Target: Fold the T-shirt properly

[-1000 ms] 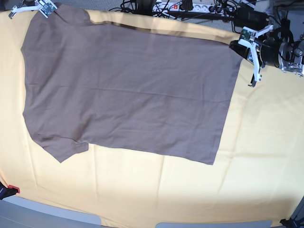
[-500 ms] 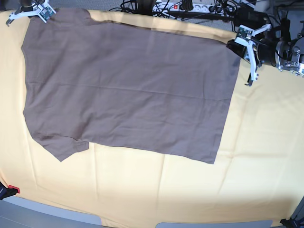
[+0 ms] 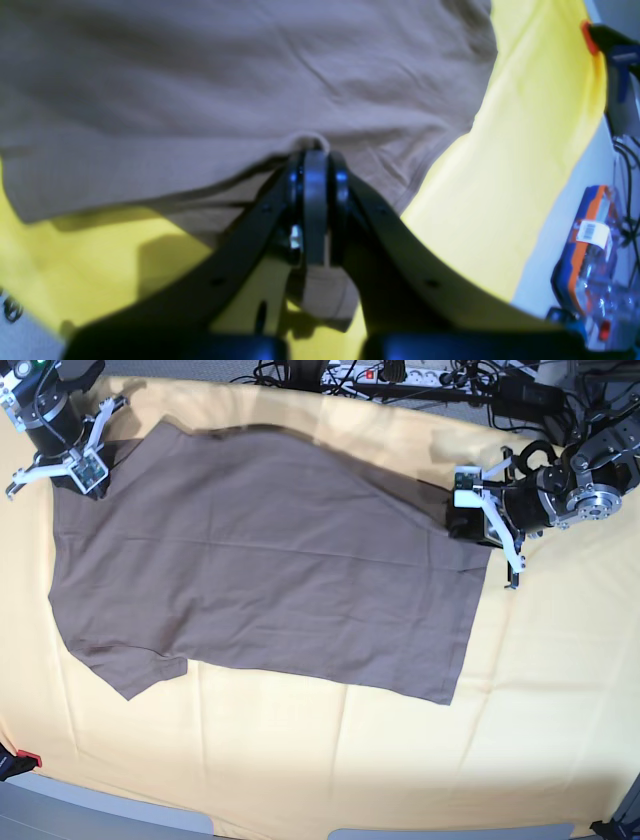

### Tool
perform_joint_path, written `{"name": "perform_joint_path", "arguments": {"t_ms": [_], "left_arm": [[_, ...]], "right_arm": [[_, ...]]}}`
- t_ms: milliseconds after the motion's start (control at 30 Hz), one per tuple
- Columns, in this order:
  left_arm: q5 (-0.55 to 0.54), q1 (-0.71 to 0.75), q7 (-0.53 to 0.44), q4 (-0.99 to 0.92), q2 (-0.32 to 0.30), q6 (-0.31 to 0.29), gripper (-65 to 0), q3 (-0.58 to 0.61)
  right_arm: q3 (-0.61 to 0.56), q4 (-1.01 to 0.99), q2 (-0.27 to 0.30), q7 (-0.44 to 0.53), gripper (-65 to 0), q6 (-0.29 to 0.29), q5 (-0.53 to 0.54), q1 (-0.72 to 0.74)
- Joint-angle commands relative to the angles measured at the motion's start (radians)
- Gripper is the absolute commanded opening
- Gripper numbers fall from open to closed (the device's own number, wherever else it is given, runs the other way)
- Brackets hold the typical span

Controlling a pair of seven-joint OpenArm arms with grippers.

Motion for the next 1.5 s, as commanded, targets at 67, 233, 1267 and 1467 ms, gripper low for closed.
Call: {"name": "perform_joint_path", "arguments": {"t_ms": [67,233,1267,1467], "left_arm": [[0.045,-0.012,-0.006,-0.033,0.013,0.063,-65.0,-0.013],[0.081,-0.017,-0.006,-0.085,0.067,0.133,-65.0,-0.013],[0.067,-0.108,0.049,-0.096,0.103,0.231,-42.3,-0.020],[0.012,-0.142,0.090,-0.096,0.096,0.255,-37.1,-0.021]], "right_arm": [[0.009,-0.044,0.013,0.019,-65.0,0.002,0.010,0.056],[0.009,-0.146,0.013,0.027,-65.0,0.043,0.067,0.158],[0.009,-0.289,0.018,0.063,-30.0,-0.022,0.135,0.328],[0.009,-0.257,0.032,-0.004,-27.7,-0.023,0.135,0.339]]}}
